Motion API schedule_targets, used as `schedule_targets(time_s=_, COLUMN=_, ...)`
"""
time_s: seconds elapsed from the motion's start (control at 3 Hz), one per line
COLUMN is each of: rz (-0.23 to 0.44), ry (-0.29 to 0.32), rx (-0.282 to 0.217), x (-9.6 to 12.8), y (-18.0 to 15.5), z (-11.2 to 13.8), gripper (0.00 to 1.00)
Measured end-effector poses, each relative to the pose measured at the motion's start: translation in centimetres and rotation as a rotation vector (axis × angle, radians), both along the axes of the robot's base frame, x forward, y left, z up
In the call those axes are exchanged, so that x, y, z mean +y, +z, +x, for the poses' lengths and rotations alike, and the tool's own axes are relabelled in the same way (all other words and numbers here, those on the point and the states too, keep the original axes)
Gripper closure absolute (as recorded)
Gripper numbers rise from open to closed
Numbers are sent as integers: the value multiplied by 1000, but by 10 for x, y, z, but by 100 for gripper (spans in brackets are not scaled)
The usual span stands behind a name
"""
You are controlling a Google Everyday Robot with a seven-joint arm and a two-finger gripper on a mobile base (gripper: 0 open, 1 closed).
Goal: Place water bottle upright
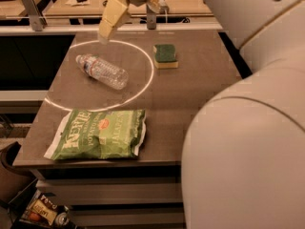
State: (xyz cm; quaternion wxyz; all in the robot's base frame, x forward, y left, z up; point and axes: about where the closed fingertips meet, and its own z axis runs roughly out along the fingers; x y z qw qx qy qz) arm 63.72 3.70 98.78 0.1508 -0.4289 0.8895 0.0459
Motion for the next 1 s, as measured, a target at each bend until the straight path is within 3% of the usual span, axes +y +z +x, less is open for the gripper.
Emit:
schedule_targets(time_s=0.67, rz=-12, ry=12, rx=105, x=44, y=-48, z=21, gripper=0)
schedule_targets(time_s=1.0, rz=-44, ry=-5, rx=185, x=56, y=-64, z=-14, gripper=0)
